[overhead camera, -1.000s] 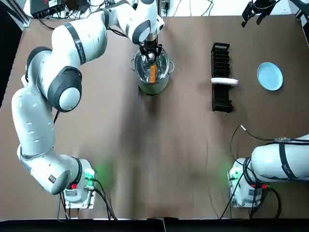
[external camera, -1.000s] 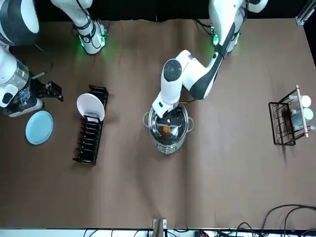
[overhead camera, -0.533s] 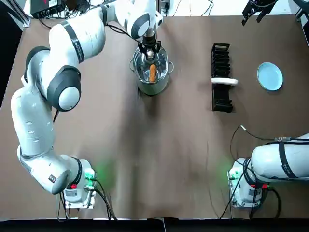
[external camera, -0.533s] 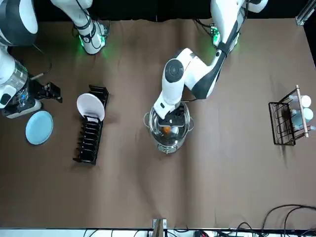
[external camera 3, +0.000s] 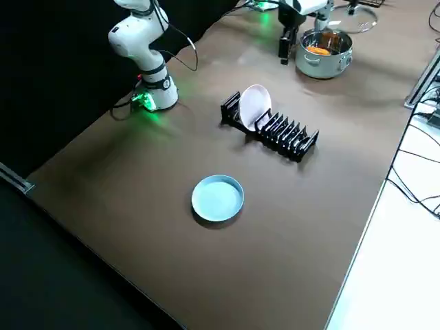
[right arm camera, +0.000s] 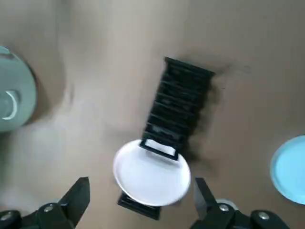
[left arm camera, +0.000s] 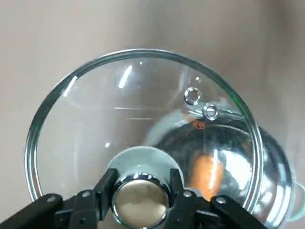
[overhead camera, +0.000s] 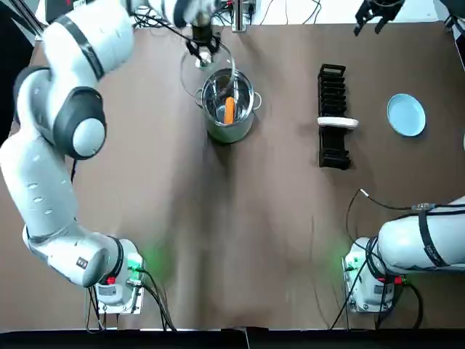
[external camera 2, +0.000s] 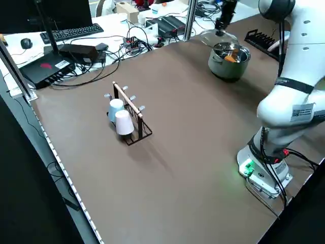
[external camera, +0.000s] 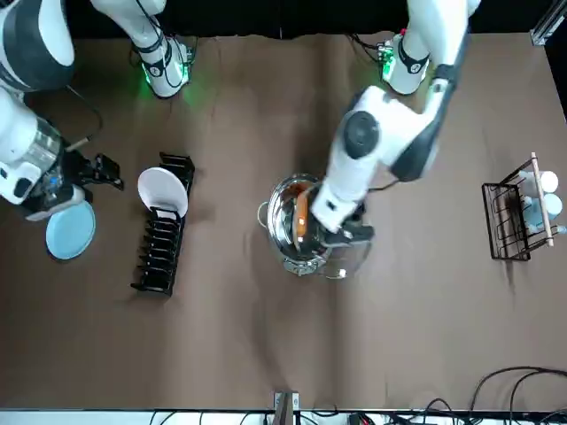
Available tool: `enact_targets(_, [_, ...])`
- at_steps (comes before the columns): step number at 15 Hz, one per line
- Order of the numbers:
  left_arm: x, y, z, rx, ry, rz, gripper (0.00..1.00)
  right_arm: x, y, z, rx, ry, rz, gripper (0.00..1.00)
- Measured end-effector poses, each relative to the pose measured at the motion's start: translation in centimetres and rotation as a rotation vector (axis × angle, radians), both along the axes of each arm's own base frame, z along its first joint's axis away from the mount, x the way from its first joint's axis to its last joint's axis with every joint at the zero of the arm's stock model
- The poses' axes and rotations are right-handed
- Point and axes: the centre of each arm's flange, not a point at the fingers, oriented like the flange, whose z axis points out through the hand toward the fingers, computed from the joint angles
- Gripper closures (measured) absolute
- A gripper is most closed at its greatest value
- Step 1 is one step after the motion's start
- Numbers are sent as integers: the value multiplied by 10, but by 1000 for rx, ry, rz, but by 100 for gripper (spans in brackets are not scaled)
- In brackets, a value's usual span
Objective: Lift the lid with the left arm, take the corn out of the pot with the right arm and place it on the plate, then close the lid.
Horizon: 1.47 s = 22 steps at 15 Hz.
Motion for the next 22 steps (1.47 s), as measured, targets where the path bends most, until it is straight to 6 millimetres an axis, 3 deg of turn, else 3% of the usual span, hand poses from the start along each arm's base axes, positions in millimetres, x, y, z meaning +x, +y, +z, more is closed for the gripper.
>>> enact_targets(2, [19,50,23,21,12,11,50,9,25,-6,8,13,-15,3])
enact_targets(3, [33,102,45,36,21,12,50,12,61,-13,8,33,-35,4])
enact_targets(5, [45,153,58,48,39,37,50,10,109,-22,1,58,-80,4])
enact_targets(9, [63,244,66,41,80,124,50,14,189,-35,2,72,-158,5])
enact_targets(12, [70,293,64,8,98,204,50,23,238,-52,28,39,-207,6])
enact_targets(15, [73,319,63,-15,106,224,50,20,304,-81,75,-10,-261,9])
enact_targets(19, [72,319,58,-14,116,220,50,-1,383,-111,63,-8,-287,9])
enact_targets(22, [71,318,55,-13,122,218,50,-14,427,-126,15,-70,-294,8])
